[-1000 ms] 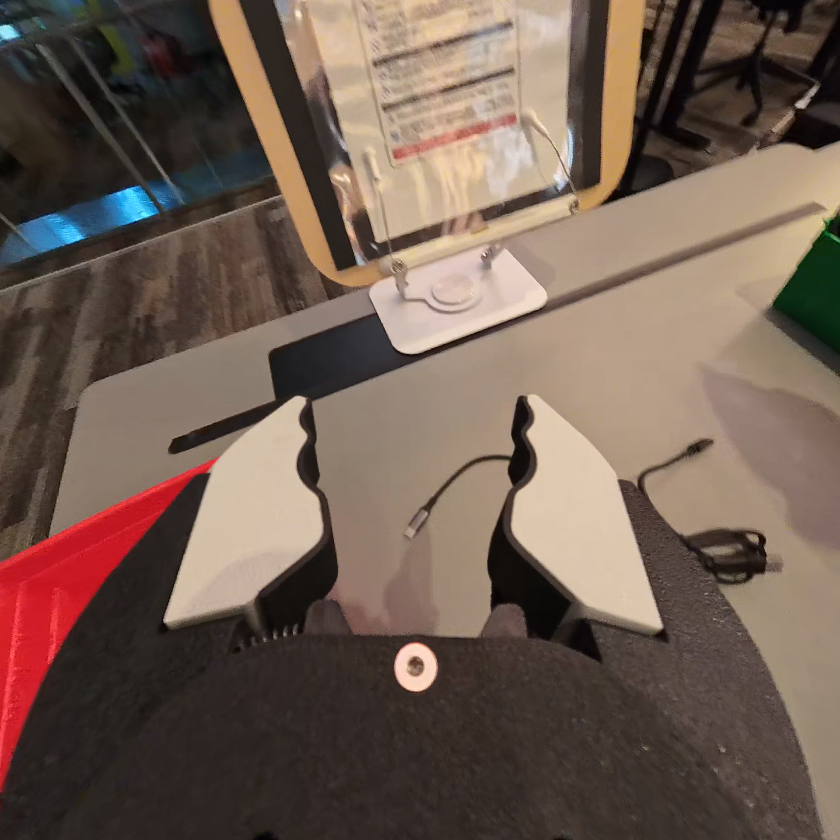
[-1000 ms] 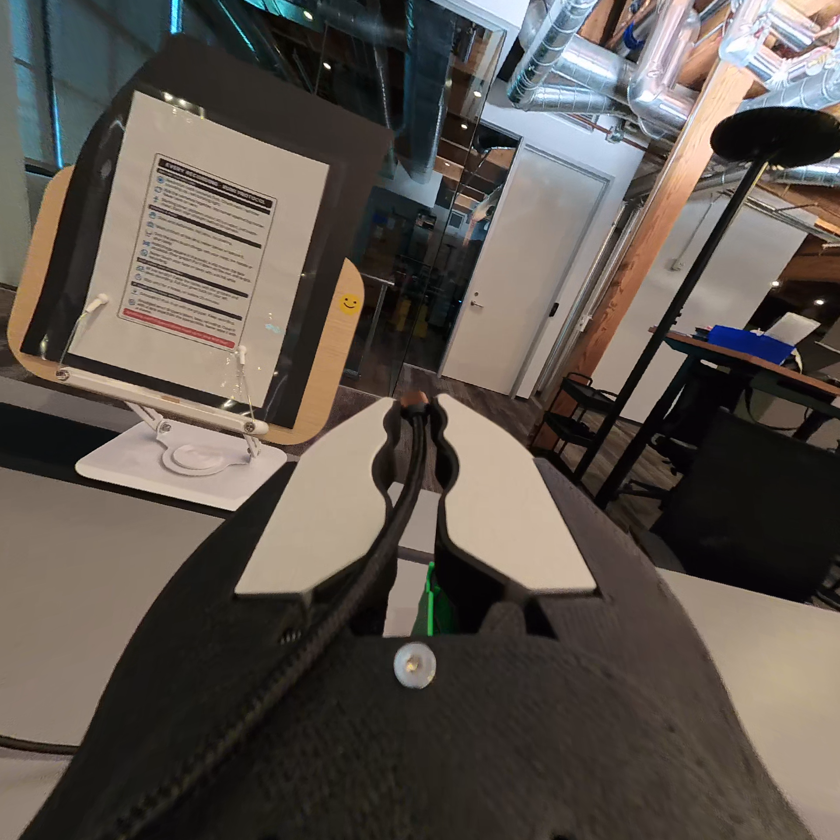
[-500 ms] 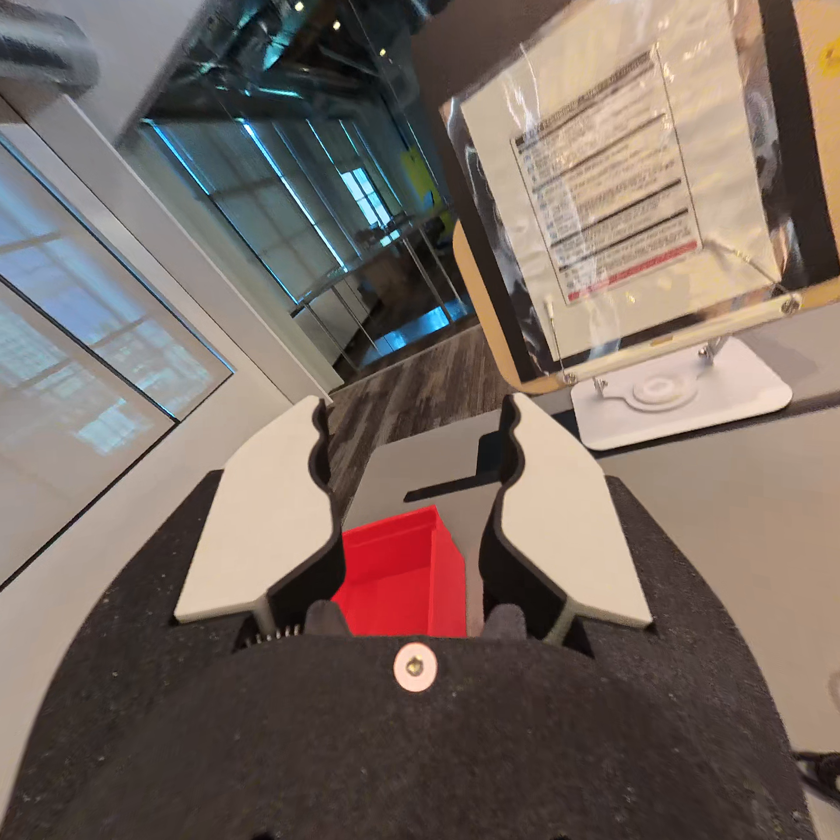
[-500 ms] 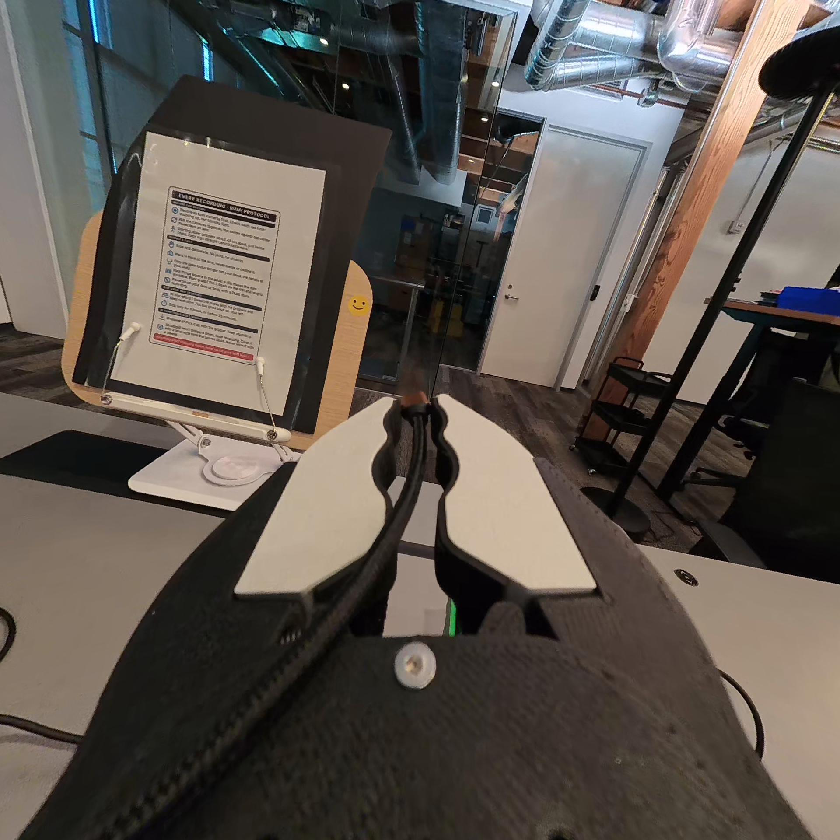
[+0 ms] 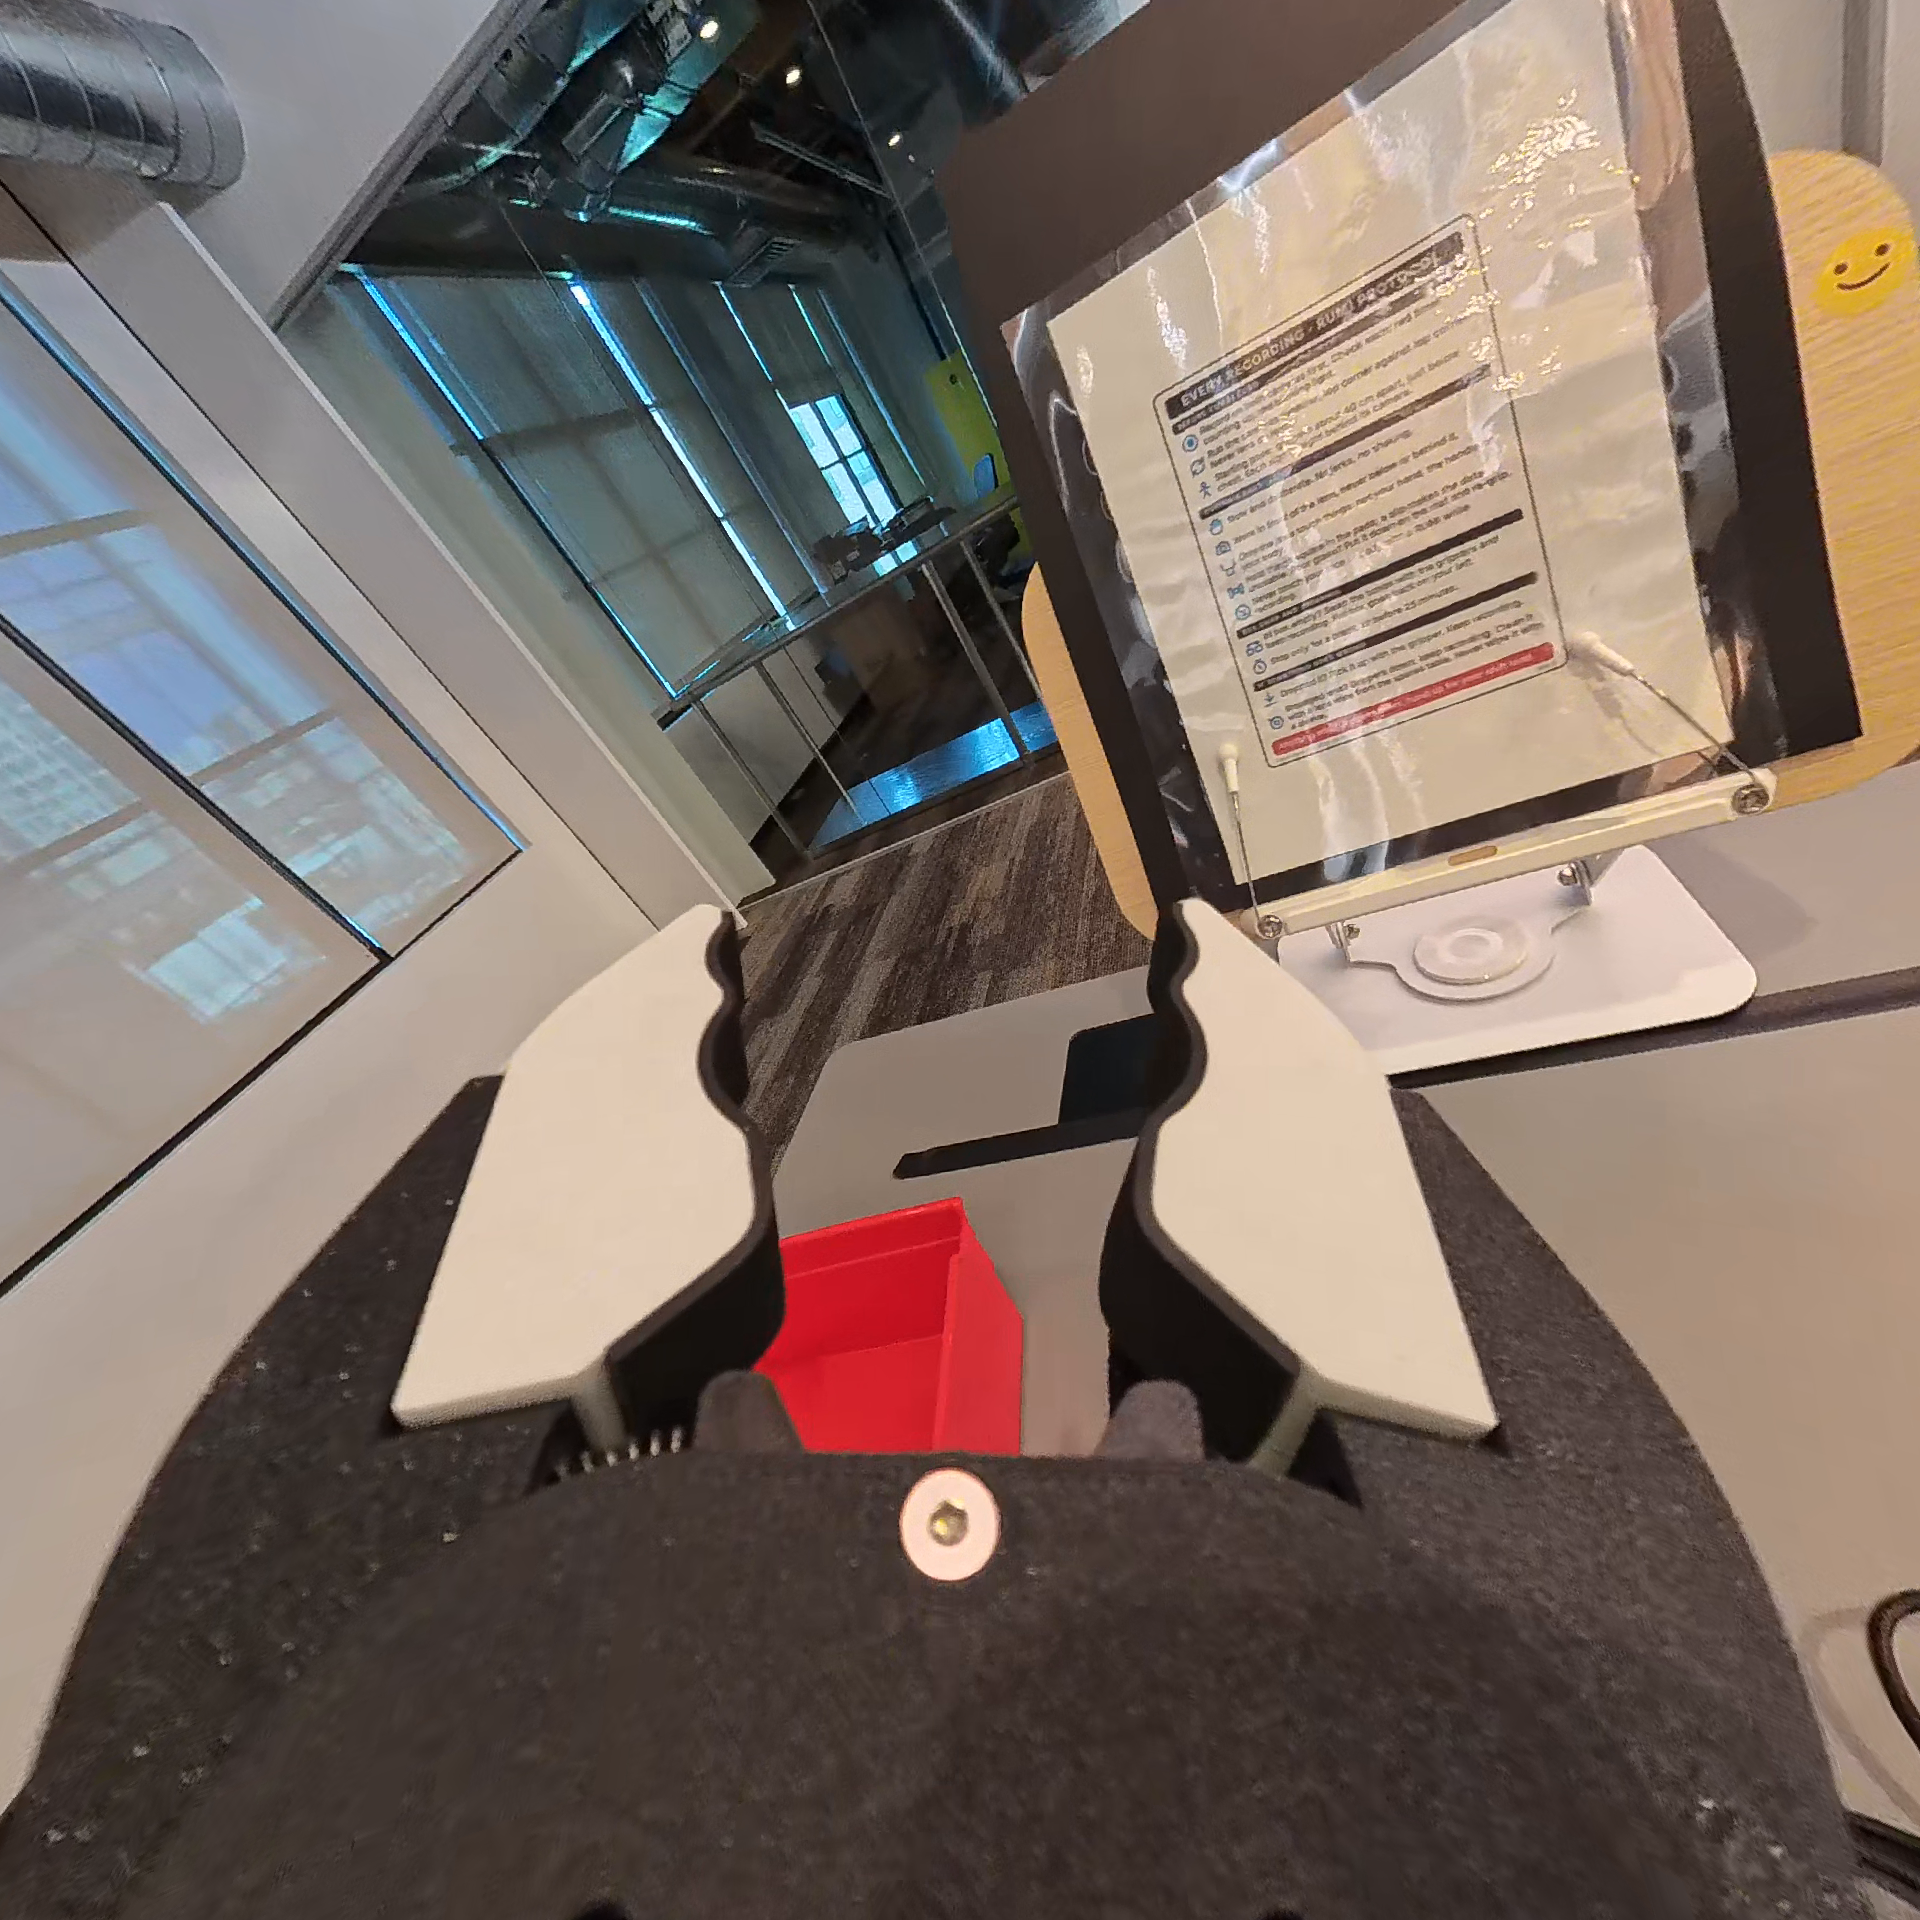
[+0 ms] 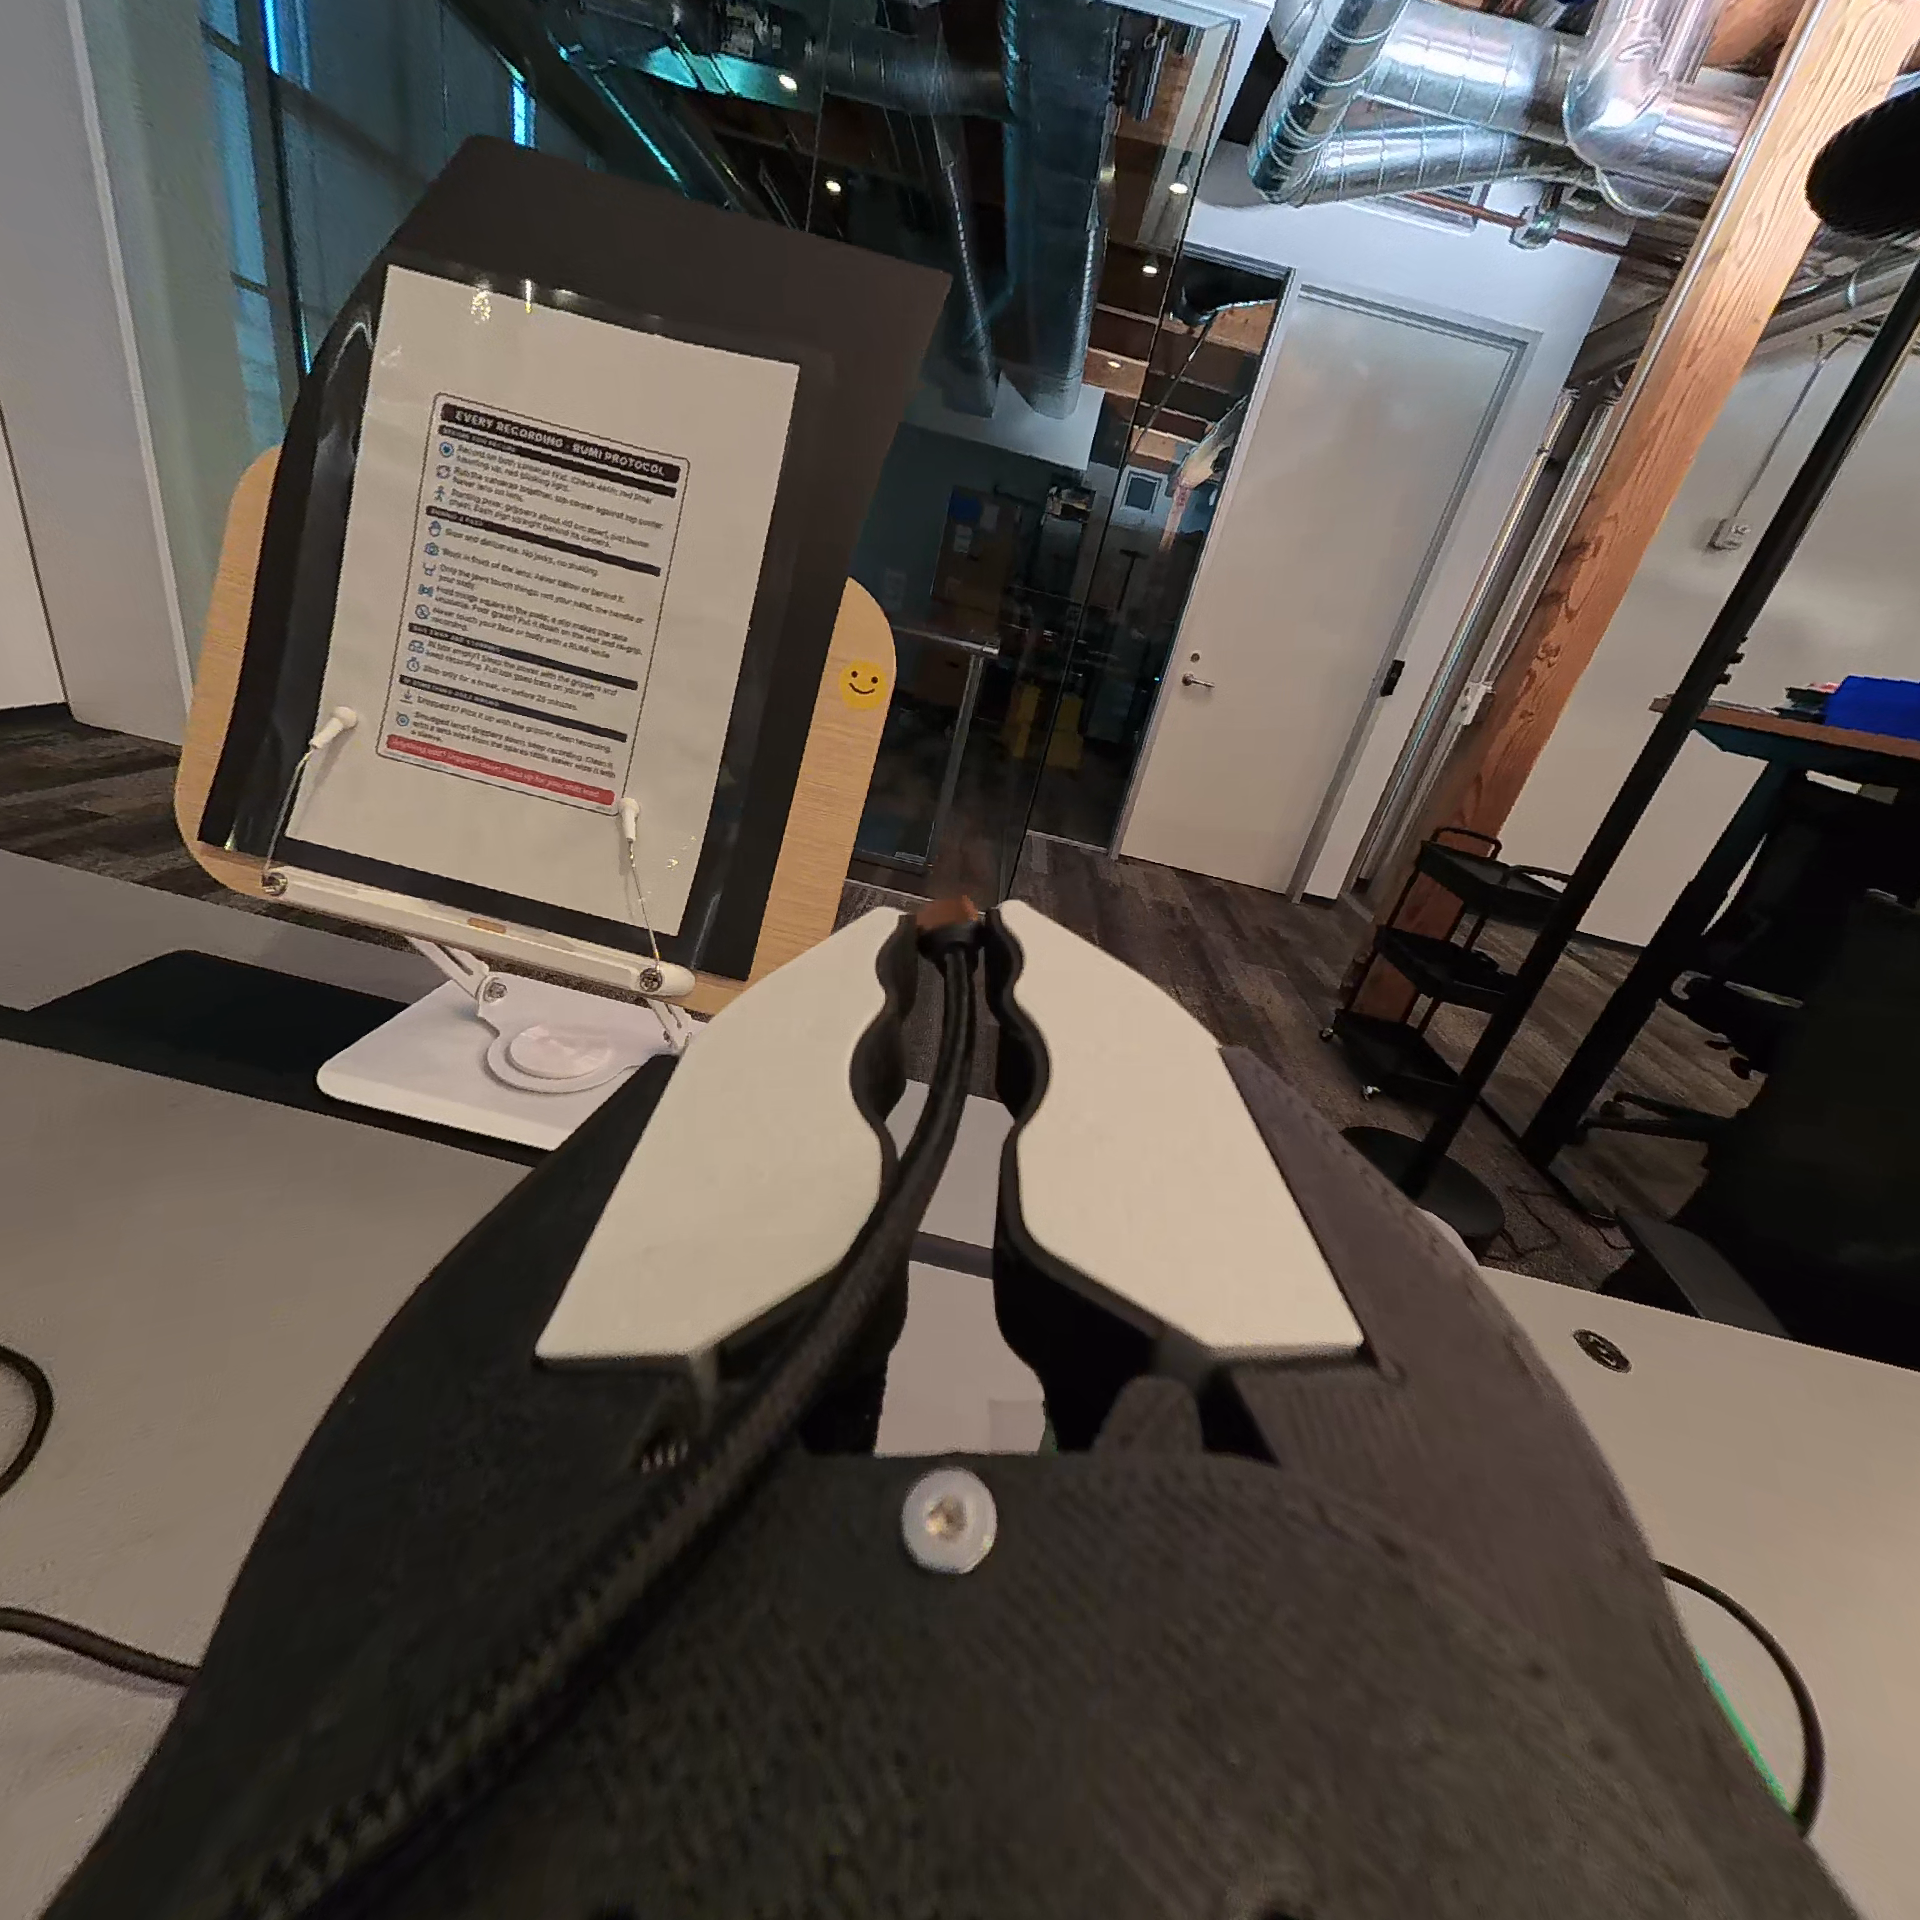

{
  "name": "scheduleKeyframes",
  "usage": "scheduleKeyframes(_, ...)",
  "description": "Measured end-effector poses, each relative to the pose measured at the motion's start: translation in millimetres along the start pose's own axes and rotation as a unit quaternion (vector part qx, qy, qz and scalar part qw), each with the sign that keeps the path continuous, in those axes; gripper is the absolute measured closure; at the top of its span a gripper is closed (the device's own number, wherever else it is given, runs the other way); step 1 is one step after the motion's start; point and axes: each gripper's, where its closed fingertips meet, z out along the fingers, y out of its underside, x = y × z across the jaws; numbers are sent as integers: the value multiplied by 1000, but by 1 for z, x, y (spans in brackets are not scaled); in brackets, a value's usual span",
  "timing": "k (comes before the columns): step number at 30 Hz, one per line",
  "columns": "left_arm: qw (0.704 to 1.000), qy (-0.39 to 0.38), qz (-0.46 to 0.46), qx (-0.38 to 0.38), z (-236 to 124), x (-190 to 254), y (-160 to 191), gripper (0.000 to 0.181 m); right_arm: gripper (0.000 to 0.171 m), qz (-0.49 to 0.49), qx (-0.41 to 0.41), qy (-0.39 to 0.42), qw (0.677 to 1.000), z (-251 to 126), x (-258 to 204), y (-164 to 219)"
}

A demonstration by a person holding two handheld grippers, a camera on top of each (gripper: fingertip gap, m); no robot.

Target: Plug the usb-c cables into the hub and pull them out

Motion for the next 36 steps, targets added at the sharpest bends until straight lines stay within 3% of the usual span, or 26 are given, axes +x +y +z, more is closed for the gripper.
scheduleKeyframes(12, 999, -24, -37, -7, 20, -21, 30, 108, 158, -8, -12, -10, 1000, 8, -11, 9)
scheduleKeyframes(17, 999, 7, -46, -11, 33, -14, 45, 108, 158, -7, -9, -27, 1000, 12, -23, 12)
scheduleKeyframes(19, 997, 46, -58, -22, 40, -6, 53, 107, 158, -4, 7, -66, 998, 13, -40, 9)
scheduleKeyframes(23, 978, 171, -113, -47, 46, 17, 64, 103, 158, 14, 70, -225, 972, 3, -97, -7)
scheduleKeyframes(25, 971, 197, -134, -36, 45, 15, 62, 109, 158, 26, 83, -252, 964, -1, -110, -11)
scheduleKeyframes(31, 977, 162, -135, -27, 44, -4, 63, 107, 158, 35, 73, -274, 958, 0, -123, -6)
scheduleKeyframes(36, 986, 95, -136, -7, 42, -20, 56, 108, 158, 0, 39, -213, 976, 8, -109, 3)
